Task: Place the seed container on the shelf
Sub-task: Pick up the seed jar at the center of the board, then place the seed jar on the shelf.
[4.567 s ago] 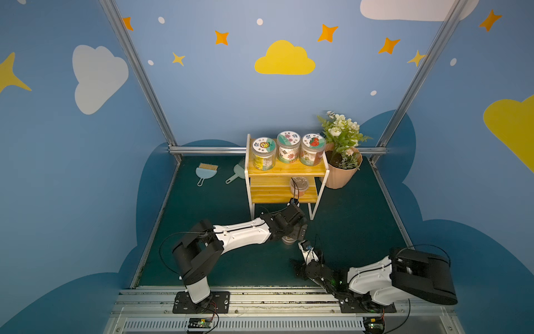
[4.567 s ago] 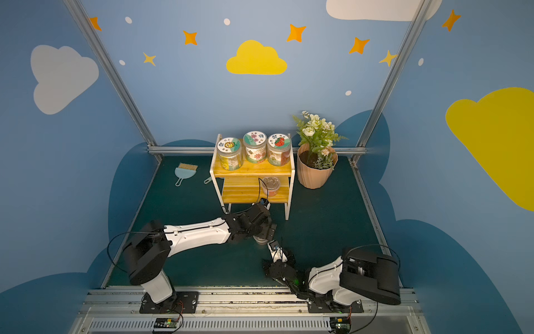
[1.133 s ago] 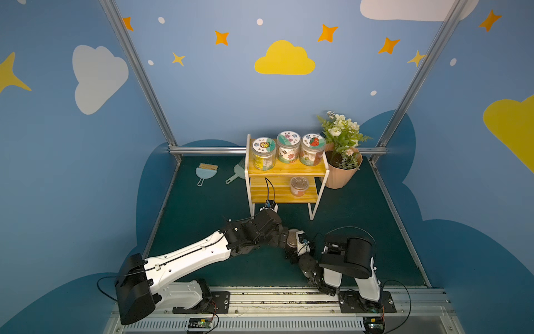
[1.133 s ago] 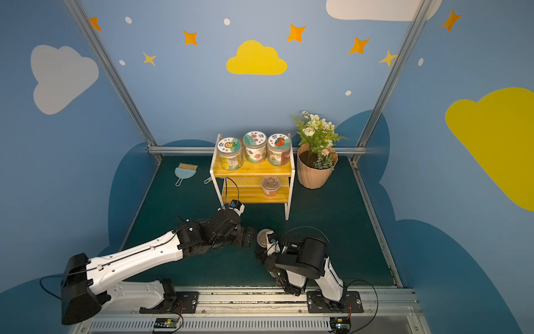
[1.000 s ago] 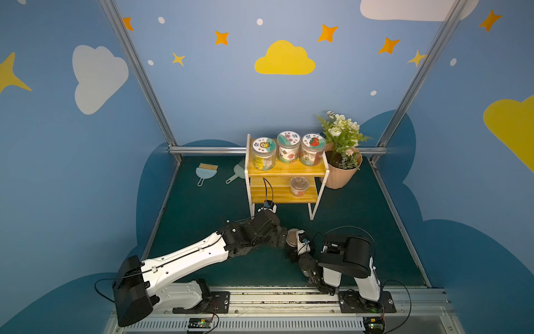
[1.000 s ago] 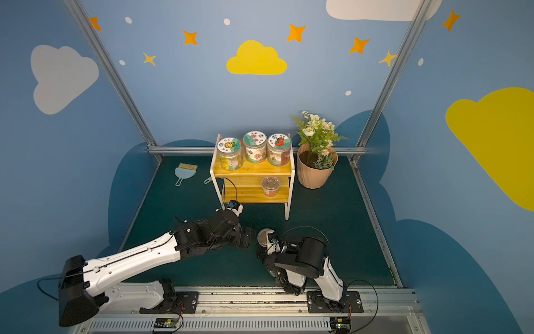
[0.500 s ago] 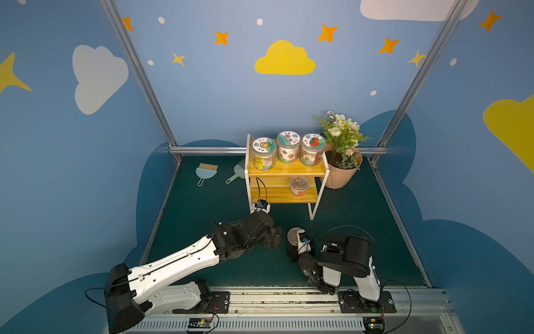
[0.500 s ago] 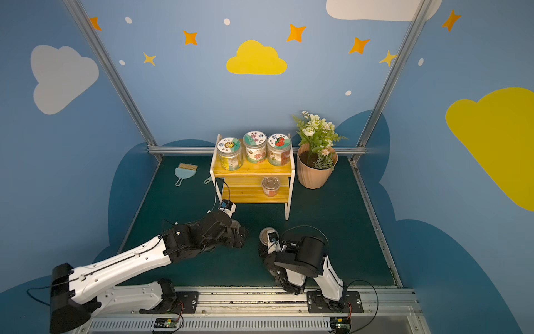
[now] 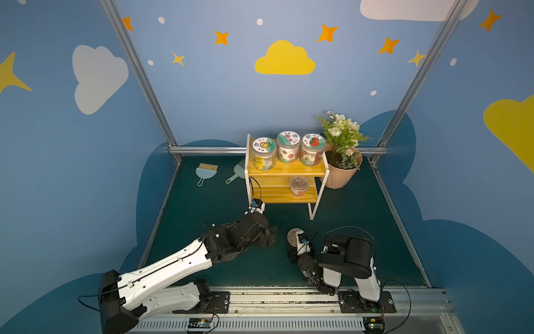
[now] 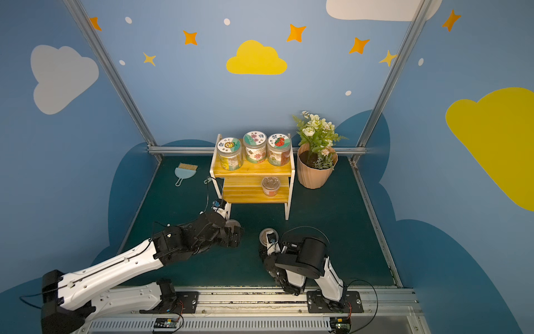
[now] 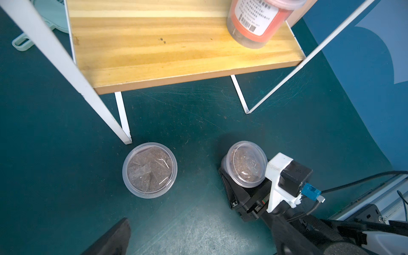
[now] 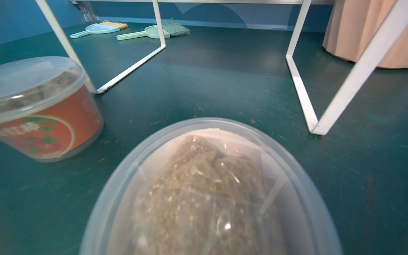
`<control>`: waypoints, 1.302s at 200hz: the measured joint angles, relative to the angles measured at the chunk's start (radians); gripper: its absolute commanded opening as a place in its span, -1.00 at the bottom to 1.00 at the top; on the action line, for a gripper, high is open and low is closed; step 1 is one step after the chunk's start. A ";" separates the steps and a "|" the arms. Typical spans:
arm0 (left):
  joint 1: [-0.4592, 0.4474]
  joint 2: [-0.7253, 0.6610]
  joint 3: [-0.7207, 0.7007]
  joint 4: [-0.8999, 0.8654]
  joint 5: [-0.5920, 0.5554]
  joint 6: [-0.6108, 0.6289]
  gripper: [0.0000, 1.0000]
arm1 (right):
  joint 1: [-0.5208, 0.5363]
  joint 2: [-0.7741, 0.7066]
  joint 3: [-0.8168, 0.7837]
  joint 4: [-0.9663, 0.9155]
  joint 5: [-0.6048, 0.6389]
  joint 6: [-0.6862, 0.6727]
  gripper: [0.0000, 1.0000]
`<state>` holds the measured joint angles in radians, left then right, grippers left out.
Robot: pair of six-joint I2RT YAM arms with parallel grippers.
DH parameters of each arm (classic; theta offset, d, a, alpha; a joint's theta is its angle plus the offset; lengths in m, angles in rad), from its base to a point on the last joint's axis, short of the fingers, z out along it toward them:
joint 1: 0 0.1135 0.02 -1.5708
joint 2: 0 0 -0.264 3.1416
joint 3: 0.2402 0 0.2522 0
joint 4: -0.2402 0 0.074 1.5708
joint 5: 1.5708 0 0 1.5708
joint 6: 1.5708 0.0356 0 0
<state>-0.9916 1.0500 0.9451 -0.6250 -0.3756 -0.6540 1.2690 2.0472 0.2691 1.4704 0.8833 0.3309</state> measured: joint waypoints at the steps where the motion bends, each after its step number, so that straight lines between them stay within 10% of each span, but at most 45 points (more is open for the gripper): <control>1: 0.000 -0.001 0.000 0.000 0.000 0.000 1.00 | 0.001 0.000 0.000 0.000 0.000 0.000 0.35; 162: 0.042 -0.109 -0.012 -0.040 -0.043 0.005 1.00 | 0.097 -0.266 -0.053 -0.075 0.039 -0.128 0.19; 260: 0.119 -0.124 -0.012 -0.040 -0.001 0.026 1.00 | 0.108 -0.595 0.095 -0.536 0.038 -0.129 0.13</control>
<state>-0.8726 0.9260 0.9333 -0.6647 -0.3763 -0.6281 1.3766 1.4525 0.3637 0.9344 0.9211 0.2016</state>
